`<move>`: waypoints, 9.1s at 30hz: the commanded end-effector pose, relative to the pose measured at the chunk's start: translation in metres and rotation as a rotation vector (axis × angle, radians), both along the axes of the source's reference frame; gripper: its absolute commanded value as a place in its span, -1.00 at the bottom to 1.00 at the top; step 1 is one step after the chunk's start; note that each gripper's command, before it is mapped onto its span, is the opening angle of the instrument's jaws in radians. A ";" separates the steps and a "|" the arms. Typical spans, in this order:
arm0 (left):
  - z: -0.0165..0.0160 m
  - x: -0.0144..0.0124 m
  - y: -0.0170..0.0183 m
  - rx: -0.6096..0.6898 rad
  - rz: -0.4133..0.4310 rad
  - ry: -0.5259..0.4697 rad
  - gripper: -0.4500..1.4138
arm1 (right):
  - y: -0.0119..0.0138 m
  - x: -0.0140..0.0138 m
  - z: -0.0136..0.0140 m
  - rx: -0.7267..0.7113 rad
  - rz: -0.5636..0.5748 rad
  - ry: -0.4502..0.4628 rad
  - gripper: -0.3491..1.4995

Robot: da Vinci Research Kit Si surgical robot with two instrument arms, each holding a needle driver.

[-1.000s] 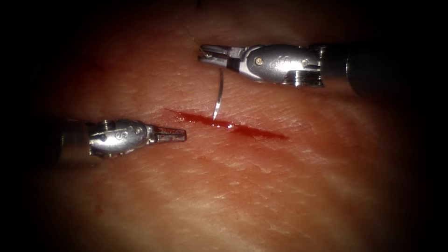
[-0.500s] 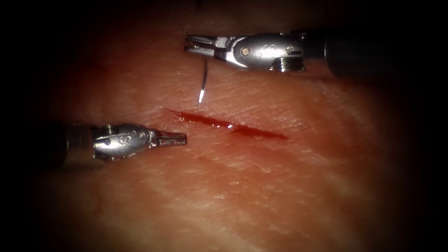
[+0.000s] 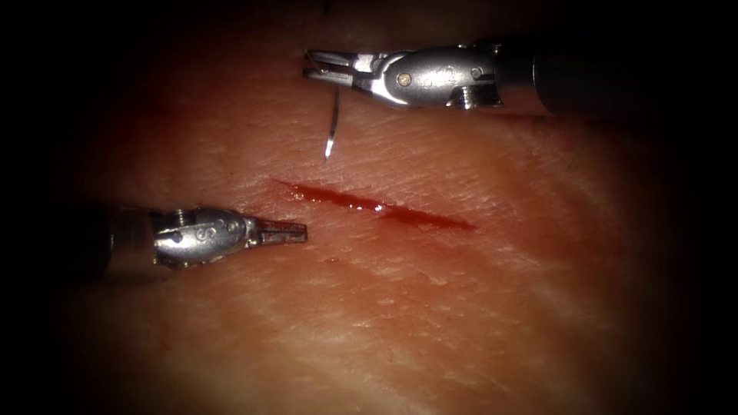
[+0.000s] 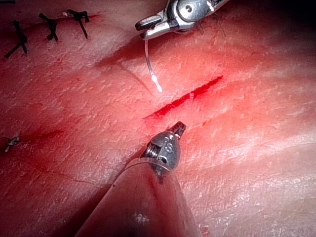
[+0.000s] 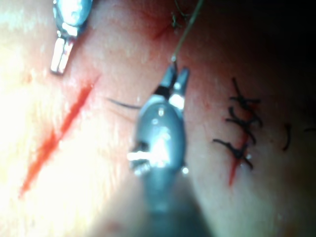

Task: Wound Closure

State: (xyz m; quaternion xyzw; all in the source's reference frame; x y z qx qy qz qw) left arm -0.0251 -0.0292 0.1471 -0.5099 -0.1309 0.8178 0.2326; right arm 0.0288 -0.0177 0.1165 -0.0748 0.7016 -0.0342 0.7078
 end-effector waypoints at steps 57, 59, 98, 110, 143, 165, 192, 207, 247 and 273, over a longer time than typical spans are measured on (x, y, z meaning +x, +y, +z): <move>0.0044 0.0003 -0.0009 0.029 0.018 0.042 -0.76 | -0.0019 0.0016 0.0007 -0.270 -0.037 -0.016 -1.00; 0.0044 0.0003 -0.0009 0.029 0.019 0.042 -0.76 | -0.0019 0.0016 0.0007 -0.270 -0.037 -0.016 -1.00; 0.0044 0.0003 -0.0009 0.029 0.019 0.042 -0.78 | -0.0035 0.0014 -0.0005 -0.342 -0.107 -0.040 -1.00; 0.0059 -0.0003 -0.0012 0.022 0.027 0.066 -0.74 | -0.0043 0.0024 -0.0007 -0.459 -0.139 -0.027 -1.00; 0.0062 0.0001 -0.0011 0.017 0.027 0.072 -0.76 | -0.0057 0.0030 0.0005 -0.576 -0.171 -0.041 -1.00; 0.0059 0.0004 -0.0010 0.019 0.027 0.071 -0.79 | -0.0072 0.0031 0.0028 -0.630 -0.188 -0.053 -1.00; 0.0059 0.0010 -0.0007 0.016 0.024 0.074 -0.83 | -0.0159 0.0024 0.0066 -0.786 -0.243 -0.013 -1.00; 0.0059 0.0011 -0.0008 0.016 0.024 0.074 -0.86 | -0.0175 0.0017 0.0064 -0.800 -0.247 -0.011 -1.00; 0.0059 0.0008 -0.0009 0.016 0.021 0.076 -0.90 | -0.0112 0.0017 0.0044 -0.347 0.002 0.064 -1.00; 0.0062 0.0003 -0.0012 0.012 0.016 0.083 -0.92 | -0.0098 0.0010 0.0032 -0.344 0.064 0.015 -1.00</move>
